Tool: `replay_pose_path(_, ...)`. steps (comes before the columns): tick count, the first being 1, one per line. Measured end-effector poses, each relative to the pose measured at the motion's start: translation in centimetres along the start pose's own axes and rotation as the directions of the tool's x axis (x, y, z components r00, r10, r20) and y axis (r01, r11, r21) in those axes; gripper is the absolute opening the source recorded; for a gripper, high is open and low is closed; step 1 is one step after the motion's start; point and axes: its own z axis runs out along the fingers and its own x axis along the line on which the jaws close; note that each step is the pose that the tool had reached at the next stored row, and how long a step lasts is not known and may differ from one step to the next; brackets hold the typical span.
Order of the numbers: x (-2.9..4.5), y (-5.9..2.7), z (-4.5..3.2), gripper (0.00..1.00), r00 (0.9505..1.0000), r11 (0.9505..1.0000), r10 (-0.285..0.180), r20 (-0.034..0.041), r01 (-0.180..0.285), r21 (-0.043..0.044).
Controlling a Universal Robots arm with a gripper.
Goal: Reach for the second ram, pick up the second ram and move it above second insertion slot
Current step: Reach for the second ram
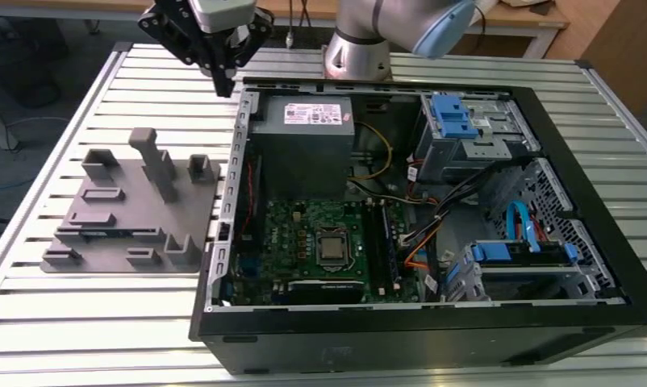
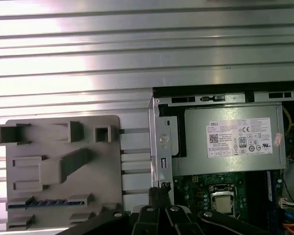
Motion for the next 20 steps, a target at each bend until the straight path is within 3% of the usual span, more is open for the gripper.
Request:
replay_pose_path(8,1.81,-0.14,0.00,0.11,1.0000,1.0000,0.000,0.0000,0.000,0.0000)
replay_pose_path(16,4.33,-0.34,0.04,0.11,1.0000,1.0000,0.000,0.0001,0.000,0.0000)
replay_pose_path(20,5.17,-0.42,0.05,0.11,1.0000,1.0000,0.000,0.0000,0.000,0.0000)
